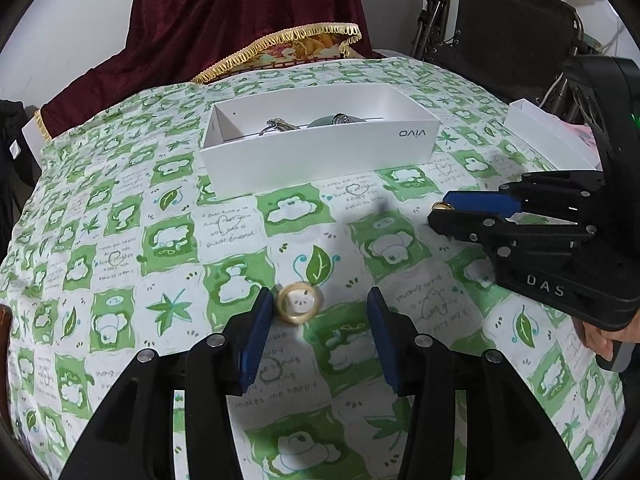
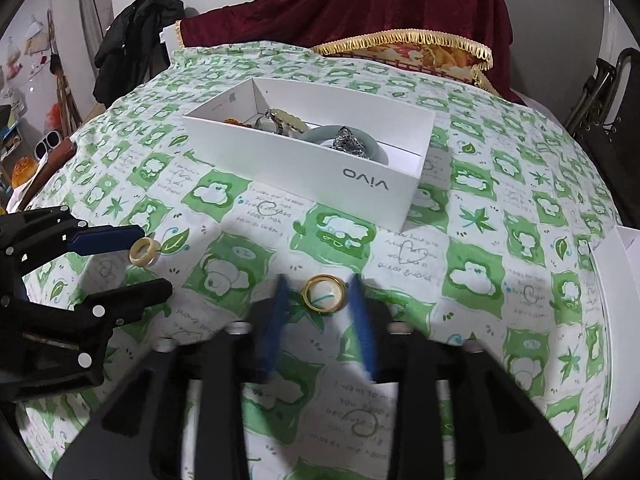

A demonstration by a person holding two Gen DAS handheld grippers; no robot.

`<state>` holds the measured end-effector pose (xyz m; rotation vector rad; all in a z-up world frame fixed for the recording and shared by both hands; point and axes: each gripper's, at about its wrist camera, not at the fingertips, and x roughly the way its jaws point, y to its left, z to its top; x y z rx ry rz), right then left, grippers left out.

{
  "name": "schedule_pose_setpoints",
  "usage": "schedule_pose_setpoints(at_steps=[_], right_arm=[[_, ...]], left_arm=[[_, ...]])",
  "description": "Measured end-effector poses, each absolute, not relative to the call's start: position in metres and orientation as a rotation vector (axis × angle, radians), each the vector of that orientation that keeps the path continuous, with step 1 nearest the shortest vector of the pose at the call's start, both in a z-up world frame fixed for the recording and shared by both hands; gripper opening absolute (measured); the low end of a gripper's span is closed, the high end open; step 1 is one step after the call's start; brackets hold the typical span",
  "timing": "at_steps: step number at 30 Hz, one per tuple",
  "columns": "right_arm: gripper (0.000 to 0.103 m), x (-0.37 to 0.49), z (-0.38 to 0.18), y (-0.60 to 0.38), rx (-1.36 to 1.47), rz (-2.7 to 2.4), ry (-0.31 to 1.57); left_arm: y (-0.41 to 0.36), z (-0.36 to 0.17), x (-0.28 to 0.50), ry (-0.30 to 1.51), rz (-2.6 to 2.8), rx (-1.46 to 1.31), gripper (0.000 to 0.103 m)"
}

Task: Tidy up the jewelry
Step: 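Close the right tool on the gold ring while the left tool closes on the bone ring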

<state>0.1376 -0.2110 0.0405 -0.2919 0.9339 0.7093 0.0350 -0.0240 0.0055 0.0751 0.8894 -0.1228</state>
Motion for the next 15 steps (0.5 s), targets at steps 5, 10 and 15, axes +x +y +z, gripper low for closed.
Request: schedule_pose_setpoints(at_steps=[5,10,15], right_arm=[[0.020,0.126,0.041,-0.213,-0.316,0.734,0.924],[0.020,0.117,0.043,-0.221,-0.294,0.751,0.930],[0.020,0.112,0.044,-0.224,-0.278,0.764,0.930]], left_arm=[[-0.023,0.006,0.028,0.884,-0.128,0.061,0.038],[-0.022,0.008,0.027,0.872,-0.133,0.046,0.014],[-0.026,0.014,0.021,0.834,-0.139,0.055,0.009]])
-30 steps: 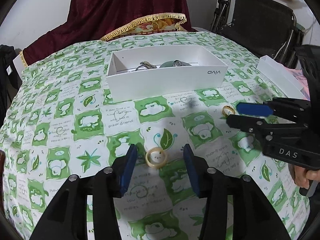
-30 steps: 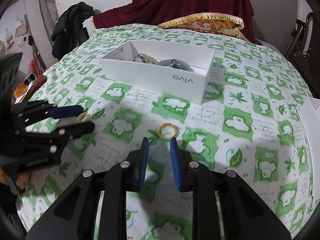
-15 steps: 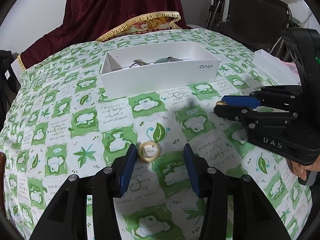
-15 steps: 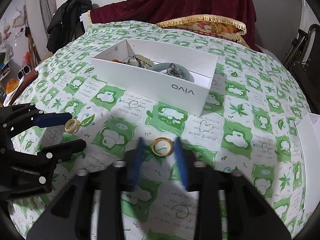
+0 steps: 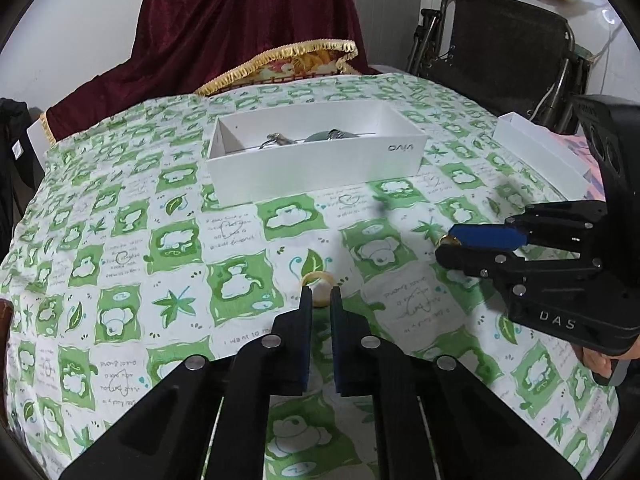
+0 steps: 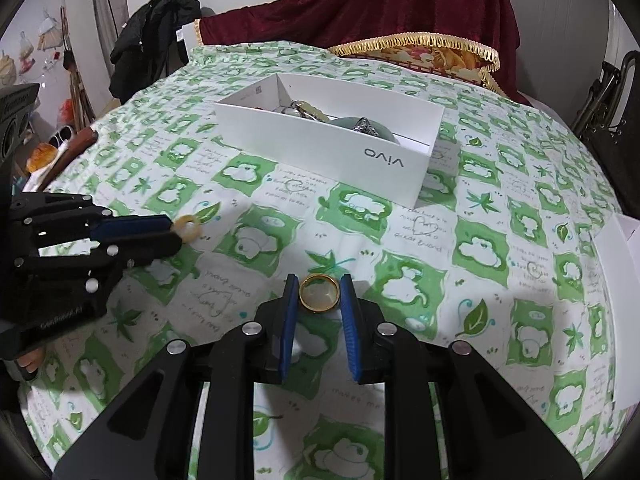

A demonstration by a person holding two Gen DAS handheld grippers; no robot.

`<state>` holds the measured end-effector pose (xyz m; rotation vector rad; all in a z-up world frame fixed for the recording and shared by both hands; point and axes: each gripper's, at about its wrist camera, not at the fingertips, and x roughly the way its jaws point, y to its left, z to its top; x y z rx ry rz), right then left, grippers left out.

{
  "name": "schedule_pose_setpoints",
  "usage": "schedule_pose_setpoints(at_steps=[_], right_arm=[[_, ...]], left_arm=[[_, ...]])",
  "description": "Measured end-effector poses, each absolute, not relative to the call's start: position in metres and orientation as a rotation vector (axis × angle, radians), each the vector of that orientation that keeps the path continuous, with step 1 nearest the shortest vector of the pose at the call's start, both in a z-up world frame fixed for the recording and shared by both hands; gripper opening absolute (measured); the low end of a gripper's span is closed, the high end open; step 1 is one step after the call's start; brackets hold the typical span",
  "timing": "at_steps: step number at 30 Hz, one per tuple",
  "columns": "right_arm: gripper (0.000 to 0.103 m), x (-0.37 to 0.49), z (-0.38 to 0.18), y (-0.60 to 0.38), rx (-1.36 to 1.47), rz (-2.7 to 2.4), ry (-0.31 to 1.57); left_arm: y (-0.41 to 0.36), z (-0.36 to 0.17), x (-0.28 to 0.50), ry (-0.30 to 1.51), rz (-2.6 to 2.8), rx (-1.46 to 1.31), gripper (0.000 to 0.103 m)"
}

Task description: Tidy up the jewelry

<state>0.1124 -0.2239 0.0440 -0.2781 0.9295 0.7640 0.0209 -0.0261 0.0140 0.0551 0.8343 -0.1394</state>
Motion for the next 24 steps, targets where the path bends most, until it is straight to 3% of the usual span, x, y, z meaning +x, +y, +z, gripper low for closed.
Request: schedule_pose_setpoints(at_steps=[12,13,14,16,19,22,24], right_arm=[[0.020,0.103,0.048,-0.228,-0.246,0.786,0.928],[0.020,0.103,0.048,-0.228,-0.246,0.787,0.928],[0.020,0.103,0.048,-0.228,-0.246,0.788,0.929],[0.020,0.103,0.047,-0.227,-0.247,0.789,0.932],[0.020,0.103,0.047,-0.226,-0.245,0.789,0.936],[0.020,0.104,0.046,-0.226,-0.245,0.793,0.938],[0.020,0.104,0.045,-0.226,-0.245,0.794,0.940]], left_arm=[[-0.026,0.012,0.022,0.849,-0.149,0.052,0.010],[-0.028,0.013,0.021,0.841,-0.148,0.065,0.020],[-0.032,0.014,0.020,0.829,-0.139,0.085,0.041],[-0.035,0.016,0.019,0.812,-0.121,0.109,0.047],[-0.033,0.014,0.027,0.828,-0.117,0.095,0.045],[-0.028,0.008,0.038,0.880,-0.141,0.055,0.022],[-0.028,0.007,0.038,0.876,-0.146,0.056,0.022]])
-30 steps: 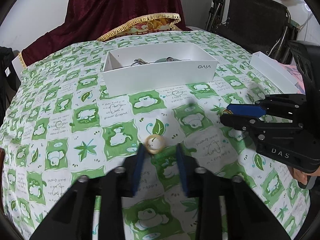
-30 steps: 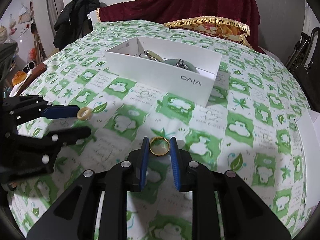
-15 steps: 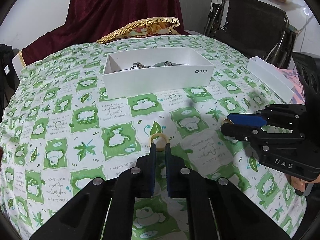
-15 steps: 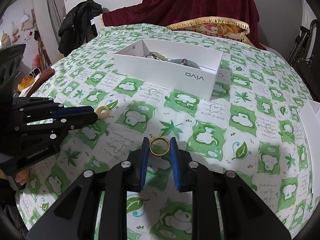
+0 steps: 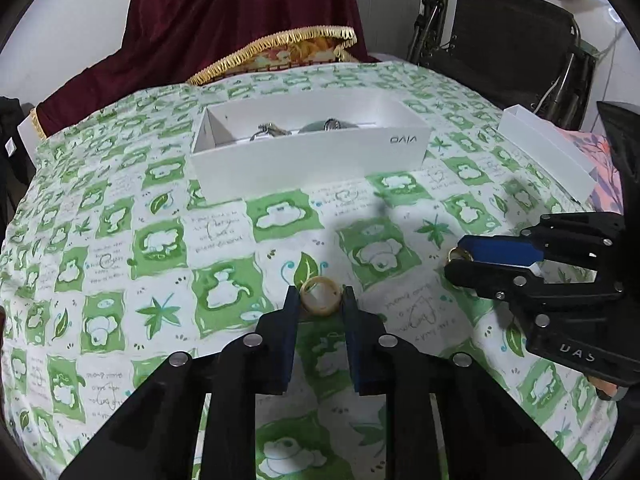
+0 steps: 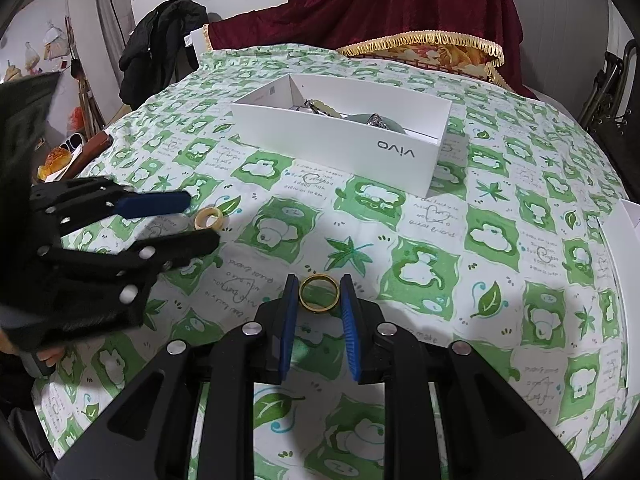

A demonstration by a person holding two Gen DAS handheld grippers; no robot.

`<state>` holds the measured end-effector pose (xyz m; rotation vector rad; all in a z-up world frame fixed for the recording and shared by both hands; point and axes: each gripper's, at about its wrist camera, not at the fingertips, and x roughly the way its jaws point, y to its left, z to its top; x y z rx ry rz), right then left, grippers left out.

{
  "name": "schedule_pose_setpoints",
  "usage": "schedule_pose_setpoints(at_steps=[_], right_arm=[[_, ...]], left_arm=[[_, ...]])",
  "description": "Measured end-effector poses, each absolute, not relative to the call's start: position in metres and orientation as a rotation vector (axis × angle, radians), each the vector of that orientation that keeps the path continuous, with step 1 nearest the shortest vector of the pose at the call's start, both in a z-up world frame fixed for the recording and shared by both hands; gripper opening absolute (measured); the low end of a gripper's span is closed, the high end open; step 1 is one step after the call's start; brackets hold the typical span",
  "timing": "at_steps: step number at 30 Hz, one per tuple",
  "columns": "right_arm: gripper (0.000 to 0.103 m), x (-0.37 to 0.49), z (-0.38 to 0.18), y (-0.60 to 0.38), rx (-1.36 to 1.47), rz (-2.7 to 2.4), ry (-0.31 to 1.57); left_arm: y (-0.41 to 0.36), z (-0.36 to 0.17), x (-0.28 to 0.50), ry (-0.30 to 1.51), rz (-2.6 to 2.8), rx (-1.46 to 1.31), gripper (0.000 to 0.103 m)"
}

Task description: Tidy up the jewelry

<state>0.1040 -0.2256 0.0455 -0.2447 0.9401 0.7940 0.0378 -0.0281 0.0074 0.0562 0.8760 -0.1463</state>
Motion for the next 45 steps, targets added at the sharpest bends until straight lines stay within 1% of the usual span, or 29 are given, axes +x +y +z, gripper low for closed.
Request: schedule_pose_setpoints(at_steps=[9,15,31,37,41,44,45], right_arm=[[0.020,0.104,0.046,-0.228,-0.231,0.790,0.933],[0.020,0.101,0.056,-0.235,-0.198,0.786,0.886],[0.020,0.121,0.113,-0.245,-0.096,0.785,0.768],[0.020,0.148,0.125,-0.234,-0.063,0.780,0.761],[0.020,0.174,0.119,-0.215,-0.057,0.765,0.799],[0.020,0.197,0.107,-0.198,-0.036,0.748,0.838],[0.020,0.203,0.103,-0.195,-0.025,0.749,0.853]], left_arm=[[-0.036,0.023,0.022,0.774,-0.114,0.106,0.022],[-0.036,0.044,0.016,0.691,-0.065,0.135,0.022],[-0.038,0.085,0.046,0.602,-0.039,0.160,0.022],[-0.025,0.092,0.090,0.648,-0.049,0.079,0.022],[-0.012,0.076,0.133,0.732,-0.076,-0.012,0.022],[-0.009,0.064,0.147,0.762,-0.068,-0.028,0.022],[-0.009,0.060,0.149,0.767,-0.063,-0.026,0.028]])
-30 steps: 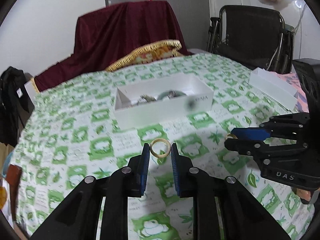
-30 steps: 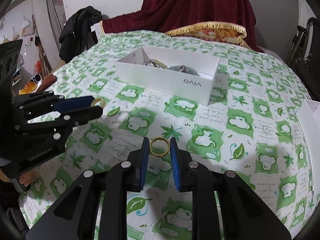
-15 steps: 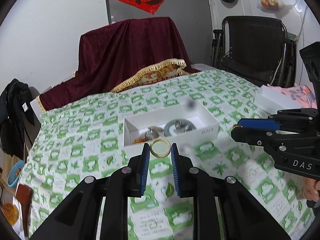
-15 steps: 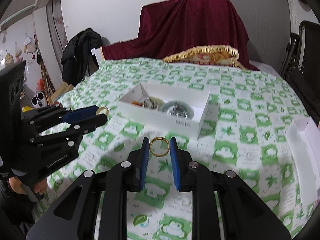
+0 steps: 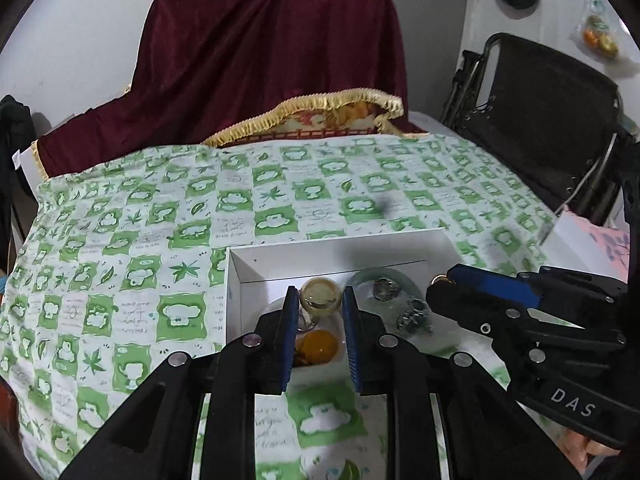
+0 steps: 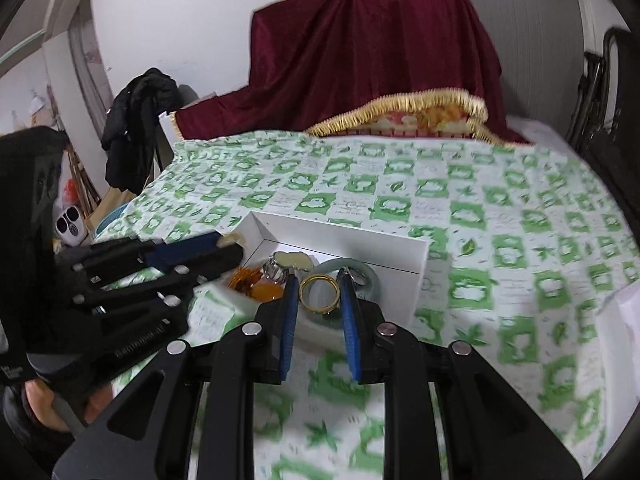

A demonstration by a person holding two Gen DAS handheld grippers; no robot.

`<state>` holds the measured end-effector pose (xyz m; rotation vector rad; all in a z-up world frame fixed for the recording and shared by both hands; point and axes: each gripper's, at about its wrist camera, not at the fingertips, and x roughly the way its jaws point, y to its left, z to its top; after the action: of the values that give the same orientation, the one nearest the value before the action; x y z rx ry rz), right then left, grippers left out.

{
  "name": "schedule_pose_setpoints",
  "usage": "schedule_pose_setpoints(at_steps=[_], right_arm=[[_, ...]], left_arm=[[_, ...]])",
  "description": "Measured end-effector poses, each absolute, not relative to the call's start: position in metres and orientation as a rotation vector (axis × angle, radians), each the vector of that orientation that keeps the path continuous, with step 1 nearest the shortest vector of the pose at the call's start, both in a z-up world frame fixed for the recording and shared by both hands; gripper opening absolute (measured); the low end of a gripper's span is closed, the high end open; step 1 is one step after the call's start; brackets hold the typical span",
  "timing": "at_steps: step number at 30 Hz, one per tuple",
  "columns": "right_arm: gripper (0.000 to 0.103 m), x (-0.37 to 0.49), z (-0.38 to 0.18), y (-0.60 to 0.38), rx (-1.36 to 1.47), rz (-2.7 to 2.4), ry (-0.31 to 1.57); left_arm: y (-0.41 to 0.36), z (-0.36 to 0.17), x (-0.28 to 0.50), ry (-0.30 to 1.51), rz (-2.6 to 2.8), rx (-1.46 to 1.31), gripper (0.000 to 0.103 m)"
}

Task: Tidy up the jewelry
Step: 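Carry both rings into the white box and open both tools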

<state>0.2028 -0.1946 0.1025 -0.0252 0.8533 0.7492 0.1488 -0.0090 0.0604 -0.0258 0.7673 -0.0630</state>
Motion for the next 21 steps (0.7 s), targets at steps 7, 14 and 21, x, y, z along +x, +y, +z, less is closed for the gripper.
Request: schedule_pose_setpoints(at_steps=[7,14,21], right_arm=[[0.030,0.219,0.085,-0.194,0.055,0.743,0.895],[0.093,0.220,0.095,-0.203,0.069,0.661,0.886],[0.098,0.216,0.106,-0.206,0.031,0.621,0.874]], left_arm=[[0.002,0.058,0.151,0.763,-0.022,-0.066,0.073],[0.017,0.074,0.145,0.746,0.086,-0.101,0.100],[0.008,0.084,0.141,0.779,0.155,-0.046,0.100]])
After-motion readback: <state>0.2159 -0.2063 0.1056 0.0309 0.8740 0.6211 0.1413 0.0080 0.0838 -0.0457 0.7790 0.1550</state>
